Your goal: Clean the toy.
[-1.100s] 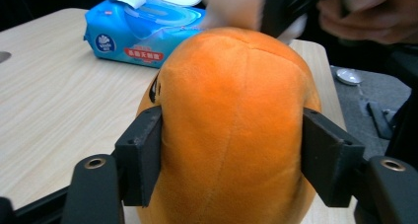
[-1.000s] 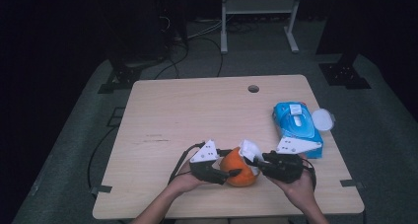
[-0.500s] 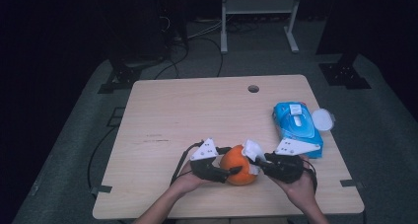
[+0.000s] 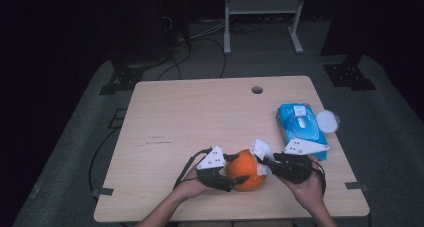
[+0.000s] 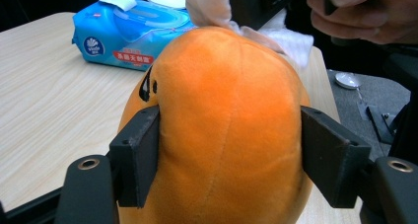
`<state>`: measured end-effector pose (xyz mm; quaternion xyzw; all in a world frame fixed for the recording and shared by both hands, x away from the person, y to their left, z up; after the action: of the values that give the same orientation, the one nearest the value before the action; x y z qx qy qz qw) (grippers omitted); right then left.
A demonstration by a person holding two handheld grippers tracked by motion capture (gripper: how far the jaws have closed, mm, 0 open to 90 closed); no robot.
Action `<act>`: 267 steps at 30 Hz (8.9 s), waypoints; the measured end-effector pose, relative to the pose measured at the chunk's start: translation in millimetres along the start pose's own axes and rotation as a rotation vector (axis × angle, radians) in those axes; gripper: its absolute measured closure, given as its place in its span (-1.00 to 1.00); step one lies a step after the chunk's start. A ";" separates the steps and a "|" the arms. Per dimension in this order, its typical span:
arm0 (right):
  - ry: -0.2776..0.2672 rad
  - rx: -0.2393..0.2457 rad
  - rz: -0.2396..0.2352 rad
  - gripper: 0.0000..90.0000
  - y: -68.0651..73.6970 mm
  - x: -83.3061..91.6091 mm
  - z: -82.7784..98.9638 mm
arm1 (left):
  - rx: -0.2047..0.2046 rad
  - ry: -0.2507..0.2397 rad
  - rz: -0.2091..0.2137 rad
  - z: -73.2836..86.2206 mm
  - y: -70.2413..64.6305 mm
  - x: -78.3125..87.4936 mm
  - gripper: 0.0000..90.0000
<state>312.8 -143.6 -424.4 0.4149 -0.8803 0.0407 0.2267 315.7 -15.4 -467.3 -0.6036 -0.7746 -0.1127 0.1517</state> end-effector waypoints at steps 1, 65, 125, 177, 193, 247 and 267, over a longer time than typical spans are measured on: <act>-0.006 0.009 -0.014 0.75 4.7 -0.8 -1.9 | -0.009 -0.001 -0.001 0.1 -1.1 -1.1 -0.36; 0.064 -0.003 0.020 0.86 -10.2 11.0 2.2 | 0.011 -0.017 -0.026 2.2 5.7 -2.3 -0.46; 0.070 0.065 0.064 0.68 -4.1 1.3 0.5 | -0.016 0.006 -0.030 2.8 -5.4 -15.4 -0.37; 0.045 0.048 0.040 0.86 8.6 5.9 -6.9 | 0.024 0.081 -0.040 -4.1 13.0 10.5 -0.16; 0.055 -0.026 -0.004 0.86 1.0 -3.8 4.4 | 0.033 0.082 -0.044 -8.7 11.8 12.5 -0.15; 0.074 -0.105 0.035 0.86 -31.1 3.0 19.4 | 0.059 0.073 -0.011 17.3 10.2 -8.9 -0.56; 0.040 -0.090 -0.012 0.87 -20.6 11.1 7.4 | 0.057 0.047 -0.007 12.0 10.3 -6.3 -0.25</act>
<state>319.4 -166.8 -428.6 0.4087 -0.8739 0.0080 0.2631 326.0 -14.2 -480.9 -0.5935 -0.7758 -0.1051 0.1867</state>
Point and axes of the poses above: each handheld gripper's, and its own axes: x roughly backward along the jaws, z roughly out of its underside, y roughly to its left, the point moved 8 cm from there along -x, roughly forward along the jaws, and after that the axes turned 1 degree about z, right-handed, at the moved point
